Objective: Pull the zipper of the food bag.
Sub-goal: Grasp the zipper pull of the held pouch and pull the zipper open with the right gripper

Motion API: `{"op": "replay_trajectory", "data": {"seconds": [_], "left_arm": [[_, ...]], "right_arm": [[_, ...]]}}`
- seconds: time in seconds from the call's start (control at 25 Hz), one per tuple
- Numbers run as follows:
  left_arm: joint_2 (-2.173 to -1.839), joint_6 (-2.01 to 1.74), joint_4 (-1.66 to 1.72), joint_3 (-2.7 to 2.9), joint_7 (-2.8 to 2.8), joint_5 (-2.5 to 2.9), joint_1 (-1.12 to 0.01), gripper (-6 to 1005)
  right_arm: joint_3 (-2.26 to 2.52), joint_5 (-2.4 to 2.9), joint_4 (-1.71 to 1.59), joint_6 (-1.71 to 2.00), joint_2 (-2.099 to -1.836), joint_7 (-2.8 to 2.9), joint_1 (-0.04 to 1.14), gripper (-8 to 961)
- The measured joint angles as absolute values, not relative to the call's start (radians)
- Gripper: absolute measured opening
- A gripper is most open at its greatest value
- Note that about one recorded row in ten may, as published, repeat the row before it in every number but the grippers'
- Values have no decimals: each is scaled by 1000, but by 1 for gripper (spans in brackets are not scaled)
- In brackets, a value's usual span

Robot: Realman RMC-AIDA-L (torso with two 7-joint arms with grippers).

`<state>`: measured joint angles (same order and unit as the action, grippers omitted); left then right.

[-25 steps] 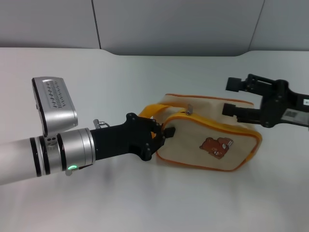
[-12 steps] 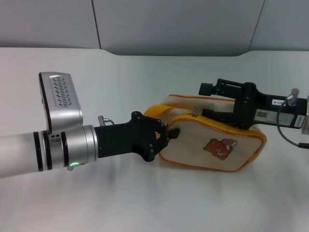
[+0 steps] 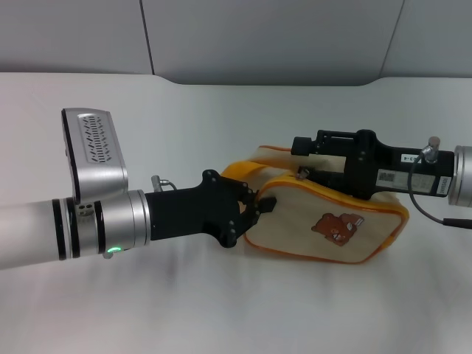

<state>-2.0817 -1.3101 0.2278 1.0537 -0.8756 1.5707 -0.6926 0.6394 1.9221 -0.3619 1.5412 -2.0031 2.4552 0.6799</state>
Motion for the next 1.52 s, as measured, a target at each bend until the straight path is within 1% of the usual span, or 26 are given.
{"op": "replay_trajectory", "data": {"seconds": [0.24, 0.32, 0.52, 0.8, 1.2, 1.44, 1.52], "left_arm": [[-2082, -1310, 229, 1054, -876, 1571, -691, 62], [-2082, -1307, 229, 1054, -876, 1571, -690, 62], [-2082, -1303, 229, 1054, -878, 1570, -690, 63], [-2082, -1308, 229, 1054, -879, 1568, -690, 63], [-2082, -1311, 228, 1062, -877, 1567, -686, 63], [-2082, -1312, 229, 1065, -871, 1564, -684, 63], [-2082, -1313, 230, 1065, -870, 1563, -684, 63]], "right_arm": [[640, 1919, -362, 1534, -2006, 2457, 677, 700], [640, 1919, -362, 1535, -2007, 2457, 677, 468], [640, 1920, -367, 1539, -2008, 2457, 676, 231], [640, 1922, -369, 1533, -2010, 2438, 673, 174], [643, 1932, -362, 1499, -2015, 2425, 675, 45], [654, 1933, -363, 1496, -2016, 2425, 679, -2], [659, 1933, -367, 1494, -2016, 2422, 680, -1]]}}
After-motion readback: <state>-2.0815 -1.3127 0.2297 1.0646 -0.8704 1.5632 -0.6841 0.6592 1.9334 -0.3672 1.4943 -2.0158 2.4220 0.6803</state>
